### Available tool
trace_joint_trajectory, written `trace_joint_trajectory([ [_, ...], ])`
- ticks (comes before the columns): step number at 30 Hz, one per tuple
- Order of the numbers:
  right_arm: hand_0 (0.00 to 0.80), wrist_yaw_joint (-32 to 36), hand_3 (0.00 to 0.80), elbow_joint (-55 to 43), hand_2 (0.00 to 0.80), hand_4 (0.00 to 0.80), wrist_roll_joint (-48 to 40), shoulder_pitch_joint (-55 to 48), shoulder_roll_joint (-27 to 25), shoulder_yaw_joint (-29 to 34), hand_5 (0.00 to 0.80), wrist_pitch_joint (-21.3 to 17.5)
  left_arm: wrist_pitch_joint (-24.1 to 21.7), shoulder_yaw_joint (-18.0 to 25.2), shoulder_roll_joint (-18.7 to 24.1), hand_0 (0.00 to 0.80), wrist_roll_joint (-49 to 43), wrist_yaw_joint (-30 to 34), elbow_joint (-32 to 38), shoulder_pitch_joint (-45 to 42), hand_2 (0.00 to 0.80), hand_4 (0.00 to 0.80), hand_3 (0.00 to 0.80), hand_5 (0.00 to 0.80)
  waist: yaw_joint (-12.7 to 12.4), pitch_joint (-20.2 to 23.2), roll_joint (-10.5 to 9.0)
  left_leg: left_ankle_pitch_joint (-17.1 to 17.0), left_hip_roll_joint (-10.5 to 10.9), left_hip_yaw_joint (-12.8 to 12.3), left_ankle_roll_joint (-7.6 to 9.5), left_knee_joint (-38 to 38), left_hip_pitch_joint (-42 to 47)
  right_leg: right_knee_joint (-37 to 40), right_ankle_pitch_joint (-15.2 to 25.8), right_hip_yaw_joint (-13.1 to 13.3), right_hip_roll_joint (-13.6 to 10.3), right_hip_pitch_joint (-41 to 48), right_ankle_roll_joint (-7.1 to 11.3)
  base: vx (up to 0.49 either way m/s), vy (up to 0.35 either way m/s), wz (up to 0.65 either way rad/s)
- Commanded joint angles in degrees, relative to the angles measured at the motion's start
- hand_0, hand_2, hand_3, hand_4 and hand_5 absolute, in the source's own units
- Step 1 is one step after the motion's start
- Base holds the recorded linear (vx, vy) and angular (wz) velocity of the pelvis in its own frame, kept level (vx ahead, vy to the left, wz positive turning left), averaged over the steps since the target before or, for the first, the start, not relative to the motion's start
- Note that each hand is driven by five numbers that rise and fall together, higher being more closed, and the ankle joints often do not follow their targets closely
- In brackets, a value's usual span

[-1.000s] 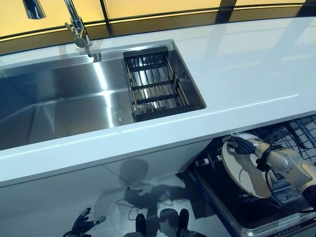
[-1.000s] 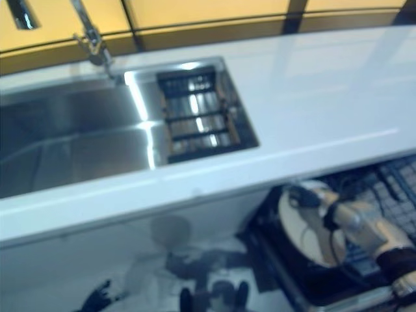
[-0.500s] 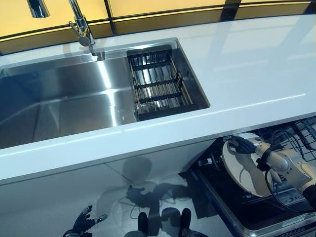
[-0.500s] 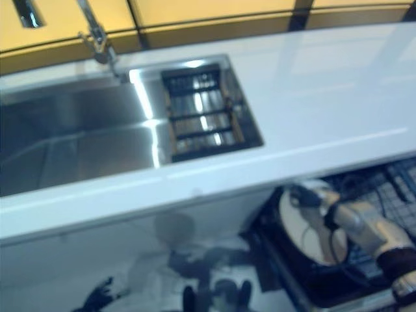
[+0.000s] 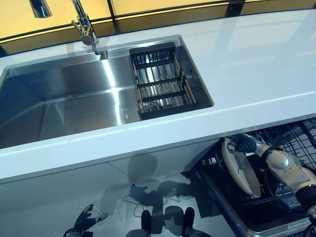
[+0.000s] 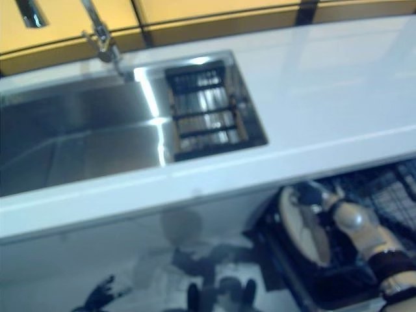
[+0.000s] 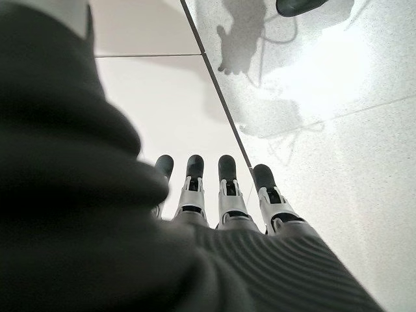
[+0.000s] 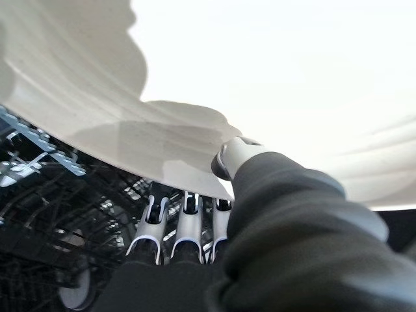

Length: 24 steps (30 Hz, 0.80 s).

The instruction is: Take plates into dishwasher

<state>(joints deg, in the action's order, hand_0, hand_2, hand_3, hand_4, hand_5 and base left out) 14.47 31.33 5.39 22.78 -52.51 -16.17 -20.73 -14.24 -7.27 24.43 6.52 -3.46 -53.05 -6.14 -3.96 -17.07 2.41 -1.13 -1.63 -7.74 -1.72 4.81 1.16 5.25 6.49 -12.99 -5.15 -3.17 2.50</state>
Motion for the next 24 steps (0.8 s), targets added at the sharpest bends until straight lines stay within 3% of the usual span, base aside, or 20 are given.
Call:
trace_joint_trajectory([
  [1,0.8,0.5,0.8,3.2,0.8,0.8,-5.1,5.2,-0.4,1.8,0.8,0.8,-1.5,-0.7,0.3,0.0,1.8,-0.1,-1.4,2.2,0.0,0.0,0.0,0.0,-1.1,0.2,-0.8,4.9,2.6,2.7,3.48,0.2,-0.5,-0.3,-6.0,-1.7,0.2,3.5,2.23,0.0,0.0,0.0],
  [11,0.8,1.9,0.8,9.0,0.8,0.8,-1.4,4.9,-1.8,1.8,0.8,2.5,-2.0,-1.3,0.7,0.0,2.3,-0.3,-0.9,2.2,0.0,0.0,0.0,0.0,-0.8,-0.4,0.09,4.5,2.5,2.4,3.15,0.2,-0.7,-0.3,-6.0,-1.9,0.2,3.5,1.88,0.0,0.0,0.0],
  [19,0.8,0.7,0.8,9.8,0.8,0.8,9.0,3.5,-6.5,-0.1,0.8,-0.6,-2.4,-0.7,1.4,0.0,2.1,-0.1,-0.2,1.9,0.0,0.0,0.0,0.0,-0.7,-0.7,-0.43,4.4,2.4,2.0,3.02,0.2,-0.6,-0.3,-5.9,-2.1,0.2,3.5,1.97,0.0,0.0,0.0],
  [24,0.8,0.3,0.8,10.1,0.8,0.8,11.1,4.5,-8.7,-2.0,0.8,-0.4,-2.0,-0.6,2.0,0.0,2.2,-0.4,0.5,2.3,0.0,0.0,0.0,0.0,-0.8,-0.9,-0.72,4.3,2.4,1.9,3.08,0.2,-1.0,-0.3,-5.8,-2.0,0.3,3.1,2.12,-0.02,-0.012,0.0],
])
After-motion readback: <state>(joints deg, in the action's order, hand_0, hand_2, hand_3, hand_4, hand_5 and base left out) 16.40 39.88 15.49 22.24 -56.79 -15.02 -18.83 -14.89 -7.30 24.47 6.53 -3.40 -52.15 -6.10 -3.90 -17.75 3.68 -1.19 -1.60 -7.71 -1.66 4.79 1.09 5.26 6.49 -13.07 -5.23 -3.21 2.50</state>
